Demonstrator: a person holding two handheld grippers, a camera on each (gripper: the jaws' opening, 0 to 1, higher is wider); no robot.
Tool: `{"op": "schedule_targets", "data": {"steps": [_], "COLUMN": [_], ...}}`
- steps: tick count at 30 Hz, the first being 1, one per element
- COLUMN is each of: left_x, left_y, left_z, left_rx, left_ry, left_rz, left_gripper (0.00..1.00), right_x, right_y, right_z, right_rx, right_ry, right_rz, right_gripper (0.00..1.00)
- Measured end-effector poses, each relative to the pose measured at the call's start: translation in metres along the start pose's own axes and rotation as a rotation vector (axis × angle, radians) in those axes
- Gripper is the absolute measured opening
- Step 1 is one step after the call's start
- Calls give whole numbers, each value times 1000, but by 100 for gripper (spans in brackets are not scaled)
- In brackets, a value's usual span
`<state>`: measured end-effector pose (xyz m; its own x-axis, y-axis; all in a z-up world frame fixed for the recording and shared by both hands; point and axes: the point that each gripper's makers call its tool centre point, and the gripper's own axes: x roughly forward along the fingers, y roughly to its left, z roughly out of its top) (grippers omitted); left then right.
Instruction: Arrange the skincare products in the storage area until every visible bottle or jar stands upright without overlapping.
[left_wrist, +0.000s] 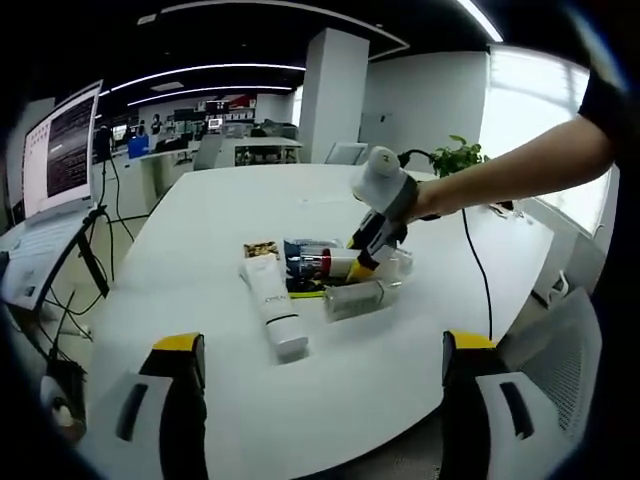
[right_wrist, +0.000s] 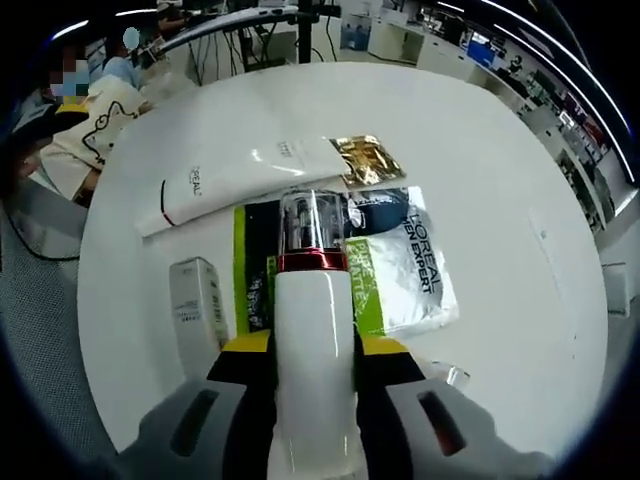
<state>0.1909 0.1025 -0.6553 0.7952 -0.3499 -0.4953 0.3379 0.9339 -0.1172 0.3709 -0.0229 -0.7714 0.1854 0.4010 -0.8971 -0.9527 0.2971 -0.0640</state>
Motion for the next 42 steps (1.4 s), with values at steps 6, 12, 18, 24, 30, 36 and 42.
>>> {"op": "schedule_targets", "data": {"steps": [6, 12, 18, 24, 30, 36, 42], "left_x": [-1, -1, -4, -6, -6, -6, -4], "left_y": [-1, -1, -1, 0, -7, -14, -26], "left_z": [1, 1, 6, 11, 15, 28, 51], "left_rx": [3, 0, -19, -47, 14, 18, 38], "left_ry": [-4, -9, -29, -50, -49, -72, -107], "left_rz": [2, 1, -1, -11, -27, -59, -122], "left_gripper": [90, 90, 88, 87, 87, 87, 88], "right_x": [-1, -3, -10, -25, -48, -68, -98], "right_y": [2, -1, 2, -1, 4, 13, 29], "right_z": [0, 2, -1, 3, 7, 12, 18], "right_rx": [9, 59, 85, 116, 181, 256, 308], "right_ry": [-11, -79, -116, -170, -248, -333, -404], "right_rz": [-5, -23, -26, -41, -37, -25, -4], "right_gripper": [29, 28, 28, 28, 28, 27, 27]}}
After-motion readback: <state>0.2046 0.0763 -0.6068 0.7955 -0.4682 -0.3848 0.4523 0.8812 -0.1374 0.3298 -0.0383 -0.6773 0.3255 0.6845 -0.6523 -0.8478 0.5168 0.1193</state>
